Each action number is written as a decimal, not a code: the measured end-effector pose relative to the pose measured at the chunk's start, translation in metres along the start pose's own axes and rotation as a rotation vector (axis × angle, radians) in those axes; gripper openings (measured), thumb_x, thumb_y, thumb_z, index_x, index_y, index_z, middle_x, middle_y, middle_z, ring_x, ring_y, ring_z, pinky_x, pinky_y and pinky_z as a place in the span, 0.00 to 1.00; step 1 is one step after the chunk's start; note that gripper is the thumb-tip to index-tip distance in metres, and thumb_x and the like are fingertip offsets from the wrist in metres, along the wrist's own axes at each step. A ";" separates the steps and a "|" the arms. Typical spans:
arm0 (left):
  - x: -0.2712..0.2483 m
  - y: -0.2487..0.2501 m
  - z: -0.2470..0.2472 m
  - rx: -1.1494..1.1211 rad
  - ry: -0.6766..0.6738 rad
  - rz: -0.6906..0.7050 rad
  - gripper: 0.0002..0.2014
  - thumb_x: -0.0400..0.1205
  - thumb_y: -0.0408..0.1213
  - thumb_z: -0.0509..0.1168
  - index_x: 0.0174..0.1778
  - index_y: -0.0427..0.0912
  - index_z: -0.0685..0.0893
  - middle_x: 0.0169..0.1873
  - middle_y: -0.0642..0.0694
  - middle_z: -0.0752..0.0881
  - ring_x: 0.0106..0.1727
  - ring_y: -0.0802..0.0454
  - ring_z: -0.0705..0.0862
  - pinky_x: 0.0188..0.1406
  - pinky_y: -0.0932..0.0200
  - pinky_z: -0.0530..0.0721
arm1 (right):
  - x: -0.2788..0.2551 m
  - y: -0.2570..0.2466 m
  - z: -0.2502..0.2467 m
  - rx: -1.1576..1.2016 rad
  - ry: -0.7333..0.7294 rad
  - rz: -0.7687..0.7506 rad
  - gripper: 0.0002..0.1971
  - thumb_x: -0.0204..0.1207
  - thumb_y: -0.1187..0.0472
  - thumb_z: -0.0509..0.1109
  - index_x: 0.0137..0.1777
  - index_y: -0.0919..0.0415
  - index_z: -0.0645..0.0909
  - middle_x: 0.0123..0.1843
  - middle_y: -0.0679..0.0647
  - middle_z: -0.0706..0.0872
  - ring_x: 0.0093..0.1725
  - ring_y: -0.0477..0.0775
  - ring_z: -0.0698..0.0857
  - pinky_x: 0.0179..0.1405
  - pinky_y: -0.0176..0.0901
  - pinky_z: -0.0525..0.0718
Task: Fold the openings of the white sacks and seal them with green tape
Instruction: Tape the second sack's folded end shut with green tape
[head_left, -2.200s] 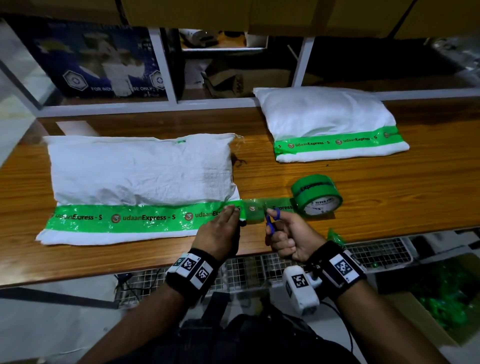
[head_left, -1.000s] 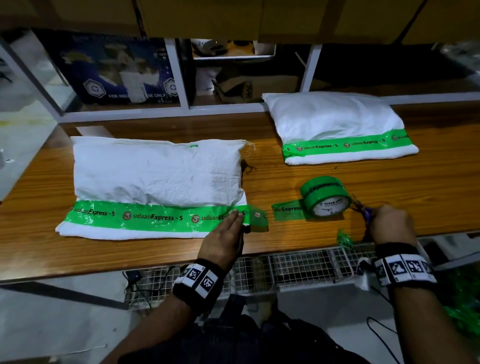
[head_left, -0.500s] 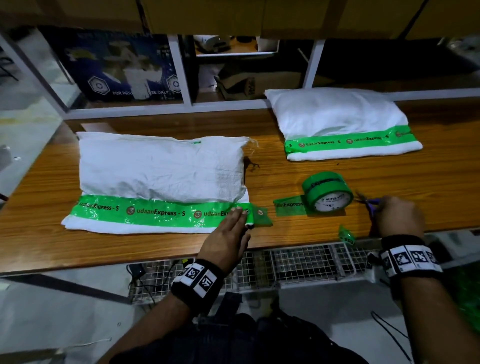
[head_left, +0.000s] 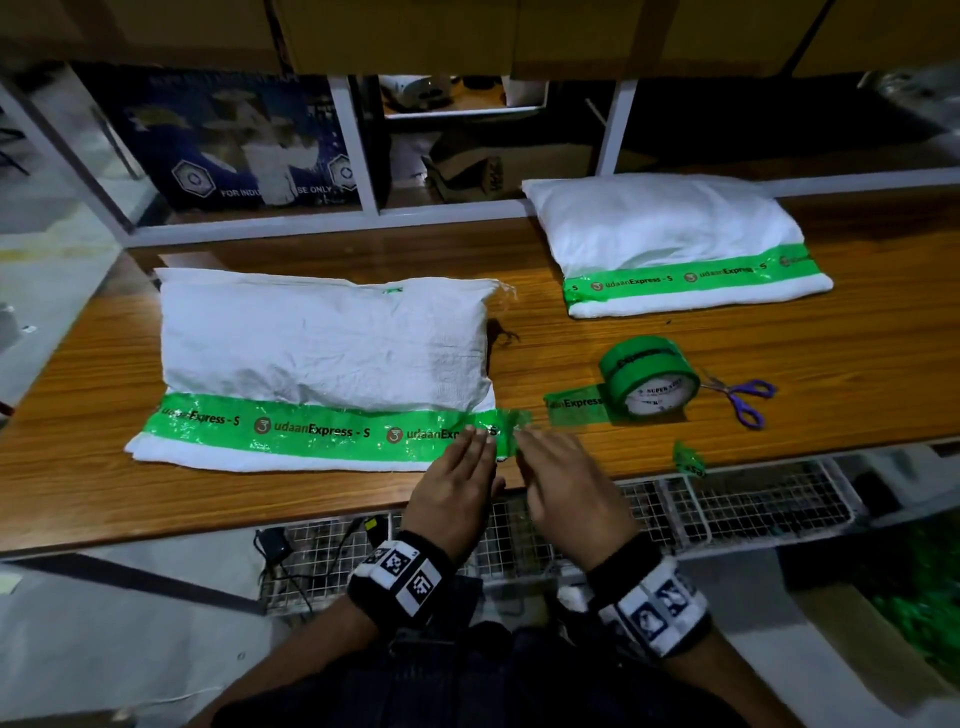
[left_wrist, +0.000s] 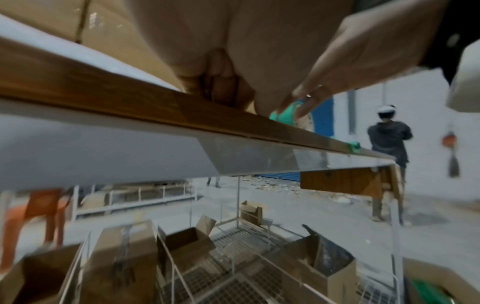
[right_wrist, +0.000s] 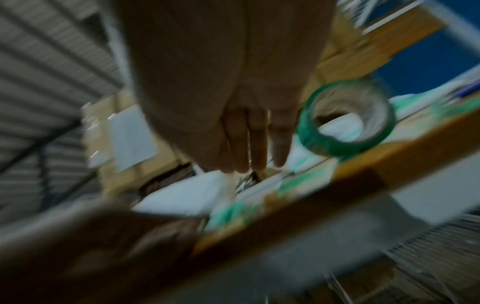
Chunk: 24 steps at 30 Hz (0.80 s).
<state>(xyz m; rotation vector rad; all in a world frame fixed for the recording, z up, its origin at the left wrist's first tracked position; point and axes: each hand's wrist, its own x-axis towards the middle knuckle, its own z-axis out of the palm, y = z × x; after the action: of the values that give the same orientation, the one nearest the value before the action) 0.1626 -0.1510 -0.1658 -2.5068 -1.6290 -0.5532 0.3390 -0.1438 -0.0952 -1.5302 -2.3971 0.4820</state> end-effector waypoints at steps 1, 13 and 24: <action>-0.002 0.001 -0.003 0.007 -0.018 -0.014 0.25 0.87 0.47 0.59 0.72 0.30 0.81 0.70 0.35 0.83 0.76 0.38 0.76 0.76 0.43 0.74 | 0.000 0.001 0.011 -0.027 -0.028 -0.019 0.34 0.77 0.67 0.66 0.85 0.61 0.64 0.84 0.57 0.69 0.81 0.58 0.68 0.82 0.55 0.68; 0.019 -0.013 -0.030 -0.010 -0.279 -0.280 0.38 0.86 0.63 0.49 0.88 0.44 0.55 0.85 0.46 0.62 0.86 0.47 0.60 0.76 0.44 0.66 | 0.015 0.011 0.007 0.124 0.053 0.242 0.32 0.80 0.64 0.64 0.85 0.60 0.62 0.83 0.56 0.71 0.80 0.56 0.67 0.80 0.46 0.65; 0.034 -0.022 -0.035 -0.026 -0.340 -0.253 0.37 0.79 0.47 0.73 0.82 0.35 0.69 0.76 0.38 0.77 0.76 0.46 0.77 0.62 0.50 0.85 | 0.036 -0.008 0.027 0.044 0.011 0.143 0.38 0.81 0.52 0.62 0.87 0.63 0.53 0.88 0.59 0.59 0.86 0.59 0.59 0.84 0.53 0.63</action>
<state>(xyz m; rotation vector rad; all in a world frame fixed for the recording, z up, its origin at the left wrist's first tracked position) 0.1471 -0.1221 -0.1240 -2.5377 -2.0869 -0.1717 0.3069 -0.1183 -0.1153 -1.6876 -2.2635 0.5499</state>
